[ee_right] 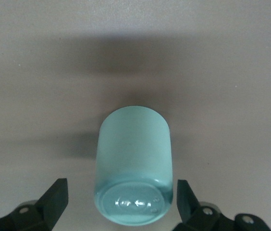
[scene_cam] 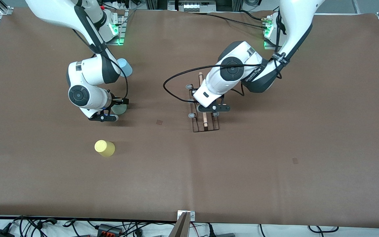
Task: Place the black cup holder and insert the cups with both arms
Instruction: 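Carry the black rack to the table middle and set it down with the left gripper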
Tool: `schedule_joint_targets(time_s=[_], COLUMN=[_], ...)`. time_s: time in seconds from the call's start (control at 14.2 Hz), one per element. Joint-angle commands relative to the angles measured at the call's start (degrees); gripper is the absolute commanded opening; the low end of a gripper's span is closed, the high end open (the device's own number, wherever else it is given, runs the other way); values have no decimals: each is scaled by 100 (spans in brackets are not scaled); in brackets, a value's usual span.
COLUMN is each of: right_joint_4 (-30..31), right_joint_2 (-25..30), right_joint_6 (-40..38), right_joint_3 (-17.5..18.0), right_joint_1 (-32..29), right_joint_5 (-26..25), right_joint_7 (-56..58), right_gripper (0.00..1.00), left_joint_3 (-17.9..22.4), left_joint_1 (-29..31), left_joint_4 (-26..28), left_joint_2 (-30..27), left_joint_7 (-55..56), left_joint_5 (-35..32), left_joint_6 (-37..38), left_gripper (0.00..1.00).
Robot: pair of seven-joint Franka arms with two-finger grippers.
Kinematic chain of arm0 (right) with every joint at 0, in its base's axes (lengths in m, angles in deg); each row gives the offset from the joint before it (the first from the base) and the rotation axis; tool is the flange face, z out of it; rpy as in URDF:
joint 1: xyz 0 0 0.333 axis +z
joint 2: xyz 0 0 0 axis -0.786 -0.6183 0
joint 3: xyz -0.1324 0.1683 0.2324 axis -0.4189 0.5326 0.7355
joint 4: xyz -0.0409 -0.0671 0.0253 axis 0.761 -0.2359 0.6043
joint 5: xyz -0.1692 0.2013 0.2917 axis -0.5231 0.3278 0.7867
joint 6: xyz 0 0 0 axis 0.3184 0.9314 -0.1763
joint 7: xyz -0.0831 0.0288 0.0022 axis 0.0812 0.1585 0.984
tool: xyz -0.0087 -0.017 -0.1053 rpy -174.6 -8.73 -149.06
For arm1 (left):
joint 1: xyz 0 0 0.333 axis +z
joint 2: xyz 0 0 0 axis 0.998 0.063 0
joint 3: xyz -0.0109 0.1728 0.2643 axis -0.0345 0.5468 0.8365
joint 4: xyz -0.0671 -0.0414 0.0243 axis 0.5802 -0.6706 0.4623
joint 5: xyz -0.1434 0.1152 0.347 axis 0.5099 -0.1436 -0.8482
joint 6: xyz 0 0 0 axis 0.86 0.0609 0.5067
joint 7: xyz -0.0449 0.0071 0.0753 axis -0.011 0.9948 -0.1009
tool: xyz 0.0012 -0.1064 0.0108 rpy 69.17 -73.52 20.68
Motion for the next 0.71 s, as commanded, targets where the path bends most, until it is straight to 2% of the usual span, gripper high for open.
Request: schedule_joint_targets(time_s=[0.0, 0.64], right_joint_4=[50, 41], right_joint_2=[14, -74], right_joint_6=[133, 107], right_joint_3=[39, 21], right_joint_1=[-55, -91], right_joint_5=[90, 90], right_joint_7=[-34, -25], right_gripper=[100, 100], left_joint_3=[12, 21], left_joint_1=[-265, -468], left_joint_4=[-639, -658], left_joint_2=[282, 529], left_joint_7=[302, 364], left_joint_5=[-122, -439], left_joint_6=[51, 33], left_gripper=[0, 0])
